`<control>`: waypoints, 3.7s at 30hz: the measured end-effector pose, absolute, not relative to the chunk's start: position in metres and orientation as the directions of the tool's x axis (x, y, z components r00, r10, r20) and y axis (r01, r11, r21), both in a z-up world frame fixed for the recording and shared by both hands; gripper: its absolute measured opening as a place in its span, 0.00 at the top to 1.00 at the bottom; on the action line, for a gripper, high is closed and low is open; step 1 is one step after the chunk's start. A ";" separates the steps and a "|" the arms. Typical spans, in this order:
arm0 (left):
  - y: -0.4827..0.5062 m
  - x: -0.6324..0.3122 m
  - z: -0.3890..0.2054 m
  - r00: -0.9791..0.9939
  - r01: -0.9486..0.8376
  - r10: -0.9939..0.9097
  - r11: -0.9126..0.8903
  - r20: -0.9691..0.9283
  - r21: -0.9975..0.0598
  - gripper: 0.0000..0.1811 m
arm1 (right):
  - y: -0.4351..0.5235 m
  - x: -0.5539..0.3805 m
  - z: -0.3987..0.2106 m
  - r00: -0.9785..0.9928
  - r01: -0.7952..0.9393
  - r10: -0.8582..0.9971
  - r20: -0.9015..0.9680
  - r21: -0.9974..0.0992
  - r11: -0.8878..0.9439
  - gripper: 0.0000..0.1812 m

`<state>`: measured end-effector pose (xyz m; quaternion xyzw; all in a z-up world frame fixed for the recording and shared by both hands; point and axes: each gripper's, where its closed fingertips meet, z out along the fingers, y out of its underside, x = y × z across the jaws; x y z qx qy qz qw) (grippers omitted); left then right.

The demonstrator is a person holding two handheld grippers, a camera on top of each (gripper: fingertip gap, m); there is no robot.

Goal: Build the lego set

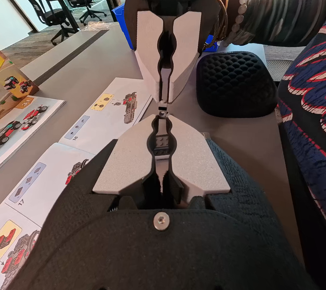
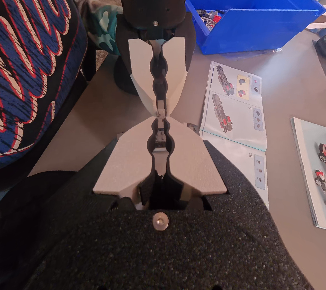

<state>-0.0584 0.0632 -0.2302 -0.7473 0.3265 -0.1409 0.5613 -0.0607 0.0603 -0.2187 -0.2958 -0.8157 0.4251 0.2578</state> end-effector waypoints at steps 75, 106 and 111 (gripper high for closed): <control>0.084 -0.070 -0.274 0.790 -0.531 -0.552 -0.398 -0.267 -0.748 1.00 | 0.083 -0.074 -0.276 -0.771 0.450 0.626 0.113 -0.600 0.662 0.97; 0.070 -0.106 -0.269 0.857 -0.469 -0.445 -0.466 -0.260 -0.750 0.82 | 0.066 -0.090 -0.261 -0.692 0.330 0.701 0.171 -0.789 0.519 0.99; 0.062 -0.085 -0.277 0.750 -0.610 -0.563 -0.388 -0.347 -0.691 1.00 | 0.067 -0.092 -0.266 -0.694 0.363 0.702 0.163 -0.762 0.536 0.99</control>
